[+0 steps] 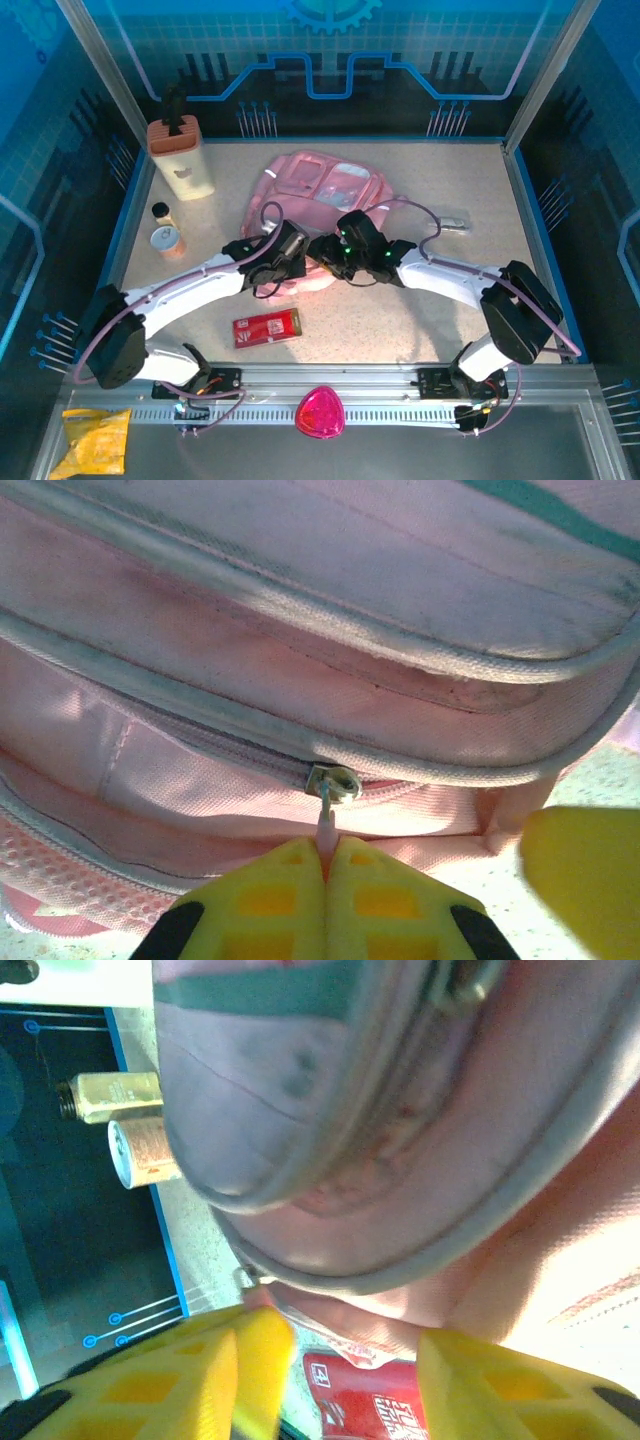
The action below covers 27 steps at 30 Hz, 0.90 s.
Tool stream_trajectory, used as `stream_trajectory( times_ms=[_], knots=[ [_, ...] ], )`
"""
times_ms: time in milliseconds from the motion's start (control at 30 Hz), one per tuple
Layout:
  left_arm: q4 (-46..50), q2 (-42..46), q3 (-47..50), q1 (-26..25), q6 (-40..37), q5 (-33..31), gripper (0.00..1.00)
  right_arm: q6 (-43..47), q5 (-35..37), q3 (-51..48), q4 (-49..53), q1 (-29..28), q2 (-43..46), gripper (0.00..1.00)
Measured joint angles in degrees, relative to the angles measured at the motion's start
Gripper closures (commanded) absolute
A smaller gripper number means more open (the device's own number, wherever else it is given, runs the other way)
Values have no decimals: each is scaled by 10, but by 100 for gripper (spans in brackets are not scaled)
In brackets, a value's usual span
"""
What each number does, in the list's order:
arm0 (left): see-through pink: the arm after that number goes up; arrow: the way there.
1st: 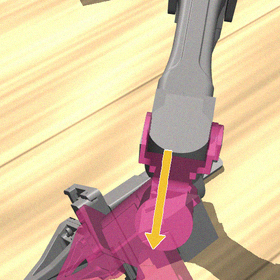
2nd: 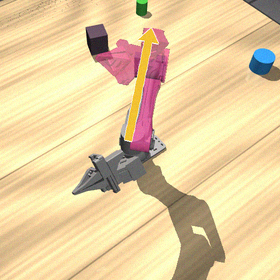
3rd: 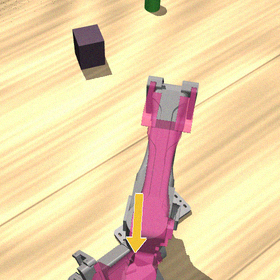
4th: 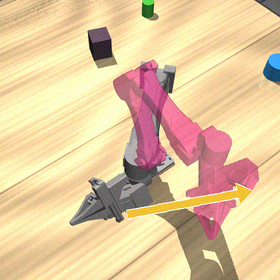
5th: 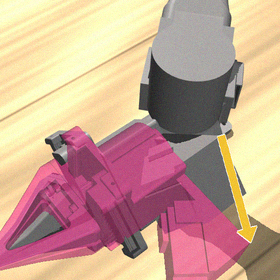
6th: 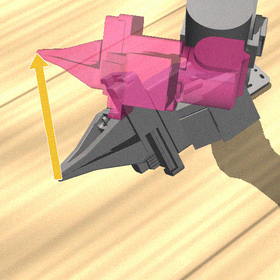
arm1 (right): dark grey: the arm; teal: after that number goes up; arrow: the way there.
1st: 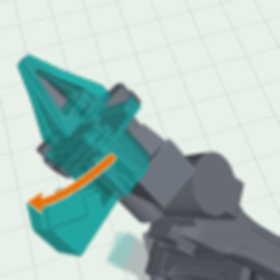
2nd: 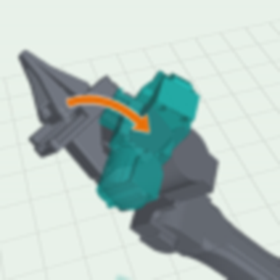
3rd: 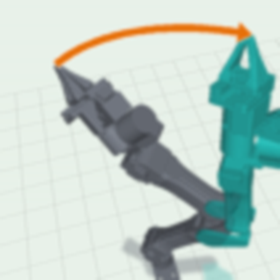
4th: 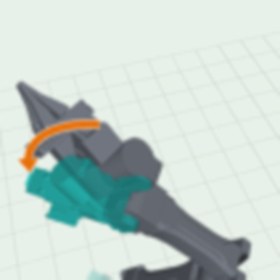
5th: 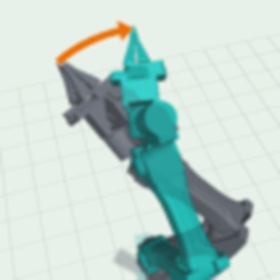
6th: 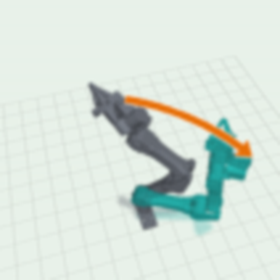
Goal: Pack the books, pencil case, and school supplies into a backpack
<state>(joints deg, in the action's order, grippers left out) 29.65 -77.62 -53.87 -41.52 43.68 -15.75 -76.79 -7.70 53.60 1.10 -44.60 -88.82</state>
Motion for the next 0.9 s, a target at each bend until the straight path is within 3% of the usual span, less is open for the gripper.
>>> stream_trajectory(
  times_ms=[67,267,733,900],
  knots=[
    [1,9,1,5,2,0,100,-5,0,3,-7,0,-18,61],
    [-7,9,24,12,10,1,100,-17,-5,15,-30,1,-57,60],
    [-40,0,39,12,10,6,100,-14,5,28,-25,7,-58,52],
    [-45,1,44,12,10,12,100,-19,38,25,-38,12,-48,53]
  ],
)
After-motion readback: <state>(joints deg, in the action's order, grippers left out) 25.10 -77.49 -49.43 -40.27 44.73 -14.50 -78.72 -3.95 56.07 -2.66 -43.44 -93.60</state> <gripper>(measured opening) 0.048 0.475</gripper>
